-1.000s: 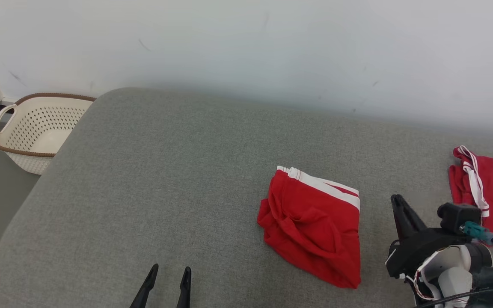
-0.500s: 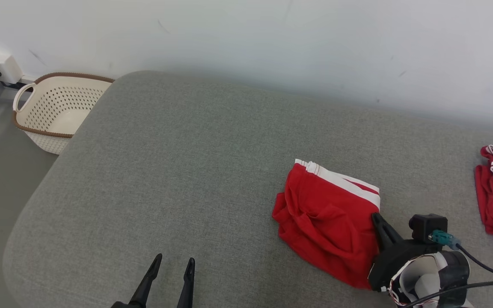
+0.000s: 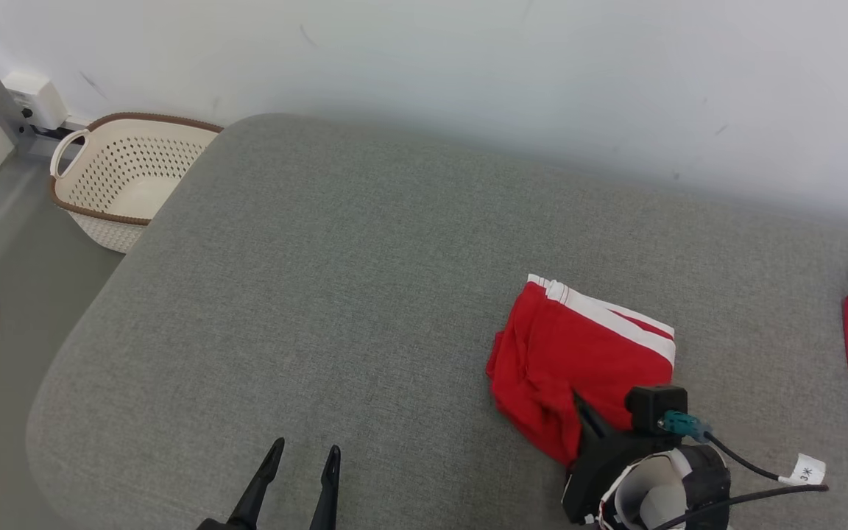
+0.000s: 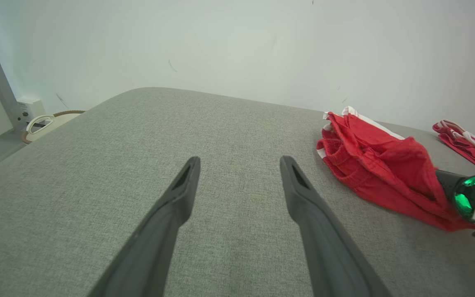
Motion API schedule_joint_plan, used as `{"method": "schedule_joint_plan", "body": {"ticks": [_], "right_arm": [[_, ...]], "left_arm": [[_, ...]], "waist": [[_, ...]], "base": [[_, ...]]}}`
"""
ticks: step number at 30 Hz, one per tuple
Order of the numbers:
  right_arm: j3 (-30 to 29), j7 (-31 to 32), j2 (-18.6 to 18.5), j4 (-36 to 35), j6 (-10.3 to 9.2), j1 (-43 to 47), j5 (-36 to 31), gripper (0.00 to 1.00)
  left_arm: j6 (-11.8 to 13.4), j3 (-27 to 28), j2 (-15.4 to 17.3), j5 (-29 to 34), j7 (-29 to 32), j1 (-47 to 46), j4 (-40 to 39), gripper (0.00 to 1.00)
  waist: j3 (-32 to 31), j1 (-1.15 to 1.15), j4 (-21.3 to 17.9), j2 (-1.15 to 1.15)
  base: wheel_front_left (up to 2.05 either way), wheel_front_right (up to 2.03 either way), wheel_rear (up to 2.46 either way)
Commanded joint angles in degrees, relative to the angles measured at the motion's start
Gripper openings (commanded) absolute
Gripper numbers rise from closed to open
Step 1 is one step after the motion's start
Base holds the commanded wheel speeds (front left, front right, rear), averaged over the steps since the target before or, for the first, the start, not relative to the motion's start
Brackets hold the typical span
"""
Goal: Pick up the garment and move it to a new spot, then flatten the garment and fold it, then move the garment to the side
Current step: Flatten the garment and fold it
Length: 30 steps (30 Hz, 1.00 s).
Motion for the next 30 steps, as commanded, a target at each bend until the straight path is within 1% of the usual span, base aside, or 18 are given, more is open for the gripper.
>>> {"method": "schedule_joint_plan", "body": {"ticks": [1,6,11,15,19,24,30], "right_arm": [[0.41,-0.41,0.36,0.24,-0.02,-0.67,0.36,0.00],[2.86,-0.44,2.48,0.44,-0.02,0.08,1.57,0.00],[5.36,-0.41,3.66,1.25,-0.02,1.27,3.22,0.00],[7.16,-0.42,4.05,2.27,-0.02,1.72,4.83,0.00],[7.78,-0.44,4.13,0.72,-0.02,1.20,5.83,0.00],[4.05,-0.43,3.89,-2.37,-0.02,0.54,4.59,0.00],[-2.67,-0.43,1.29,-8.31,-0.02,2.63,1.01,0.00]], "left_arm": [[0.09,0.04,0.08,-0.24,-0.23,-0.53,0.29,1.00],[0.02,-0.25,0.04,-0.38,-0.23,-0.25,0.49,1.00],[-0.13,-0.42,0.02,-0.43,-0.23,-0.09,0.88,1.00],[-0.36,-0.53,0.08,-0.42,-0.23,0.13,1.24,1.00],[-0.24,-0.24,0.22,-0.47,-0.23,0.32,1.08,1.00],[0.32,0.41,0.41,-0.49,-0.23,1.15,0.38,1.00],[0.43,0.62,0.31,-0.73,-0.23,1.81,0.02,1.00]], "waist": [[-0.13,0.00,0.16,0.00],[-0.56,0.00,0.77,0.00],[-1.27,0.00,1.40,0.00],[-1.92,0.00,1.91,0.00],[-2.17,0.00,1.84,0.00],[-2.45,0.00,0.68,0.00],[-2.97,0.00,-0.81,0.00]], "base": [[0.00,0.00,0.00],[0.00,0.00,0.00],[0.00,0.00,0.00],[0.00,0.00,0.00],[0.00,0.00,0.00],[0.00,0.00,0.00],[0.00,0.00,0.00]]}}
